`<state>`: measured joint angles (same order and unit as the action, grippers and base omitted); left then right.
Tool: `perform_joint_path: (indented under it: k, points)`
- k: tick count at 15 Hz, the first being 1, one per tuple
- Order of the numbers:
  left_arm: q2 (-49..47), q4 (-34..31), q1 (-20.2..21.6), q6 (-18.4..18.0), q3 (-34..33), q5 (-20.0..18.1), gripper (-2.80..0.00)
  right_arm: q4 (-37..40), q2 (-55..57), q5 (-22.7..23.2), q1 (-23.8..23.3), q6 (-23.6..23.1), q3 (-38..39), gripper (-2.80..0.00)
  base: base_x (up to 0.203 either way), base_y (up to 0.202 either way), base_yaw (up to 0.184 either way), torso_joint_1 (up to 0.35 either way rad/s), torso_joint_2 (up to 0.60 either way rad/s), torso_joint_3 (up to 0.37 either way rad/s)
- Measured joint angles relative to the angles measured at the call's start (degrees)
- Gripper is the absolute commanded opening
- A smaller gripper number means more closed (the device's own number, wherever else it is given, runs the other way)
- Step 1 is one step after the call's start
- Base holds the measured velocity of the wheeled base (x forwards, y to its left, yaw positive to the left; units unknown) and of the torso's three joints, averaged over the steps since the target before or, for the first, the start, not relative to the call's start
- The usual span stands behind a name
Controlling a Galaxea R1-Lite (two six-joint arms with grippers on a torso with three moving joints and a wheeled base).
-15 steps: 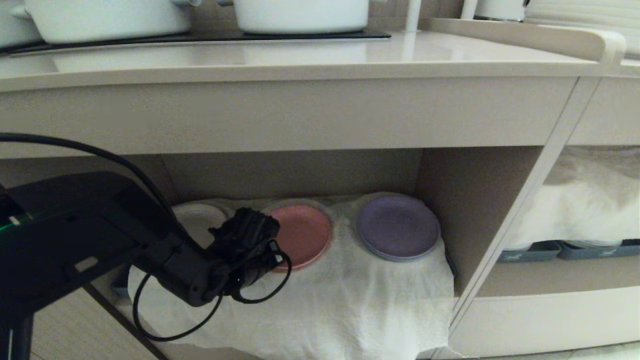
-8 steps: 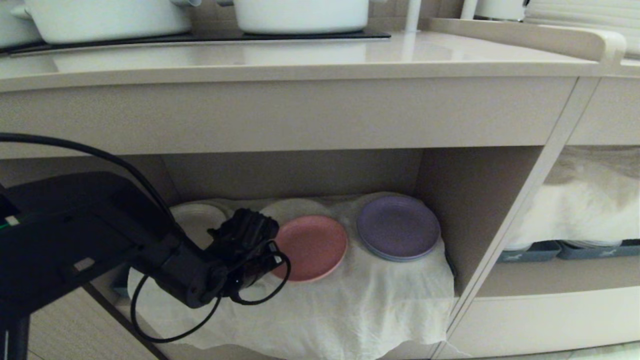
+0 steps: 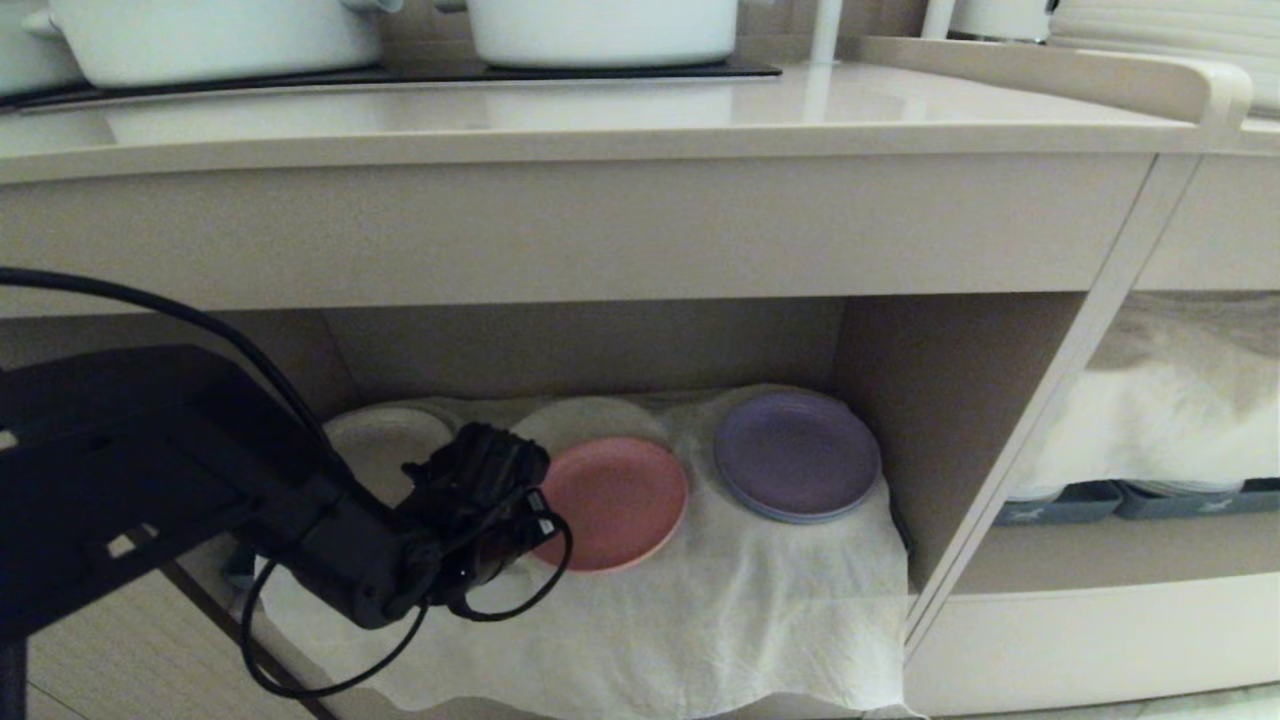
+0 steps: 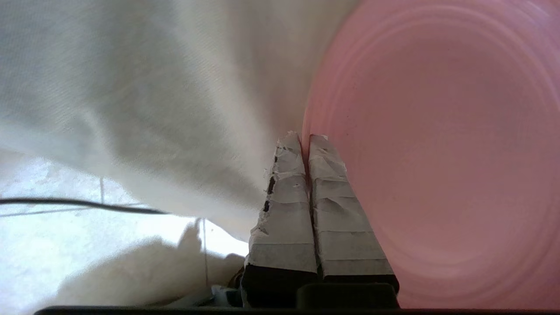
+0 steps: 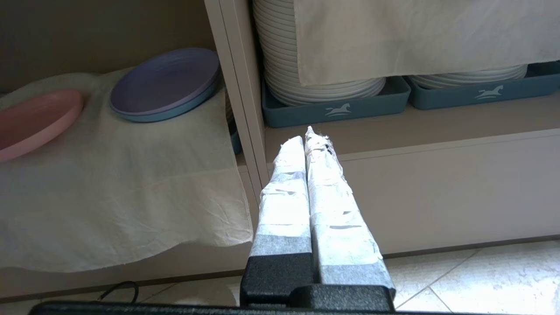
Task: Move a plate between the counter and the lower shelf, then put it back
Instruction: Pick up the plate in the cupboard
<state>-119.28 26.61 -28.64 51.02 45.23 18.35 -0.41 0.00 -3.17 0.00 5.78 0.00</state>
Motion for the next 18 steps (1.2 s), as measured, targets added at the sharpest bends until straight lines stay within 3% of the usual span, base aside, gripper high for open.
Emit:
perform_joint_path:
  k: [7,18]
  points:
    - [3.8,-0.3,0.0,2.1,-3.4,0.1,-2.8,0.0,0.0,0.0,0.0,0.0,0.0,-2.8,0.0,0.0,0.0,0.0,0.0,0.0]
    - [10.4,-9.0,0.0,7.9,-3.8,0.3,-2.8,0.0,0.0,0.0,0.0,0.0,0.0,-2.8,0.0,0.0,0.0,0.0,0.0,0.0]
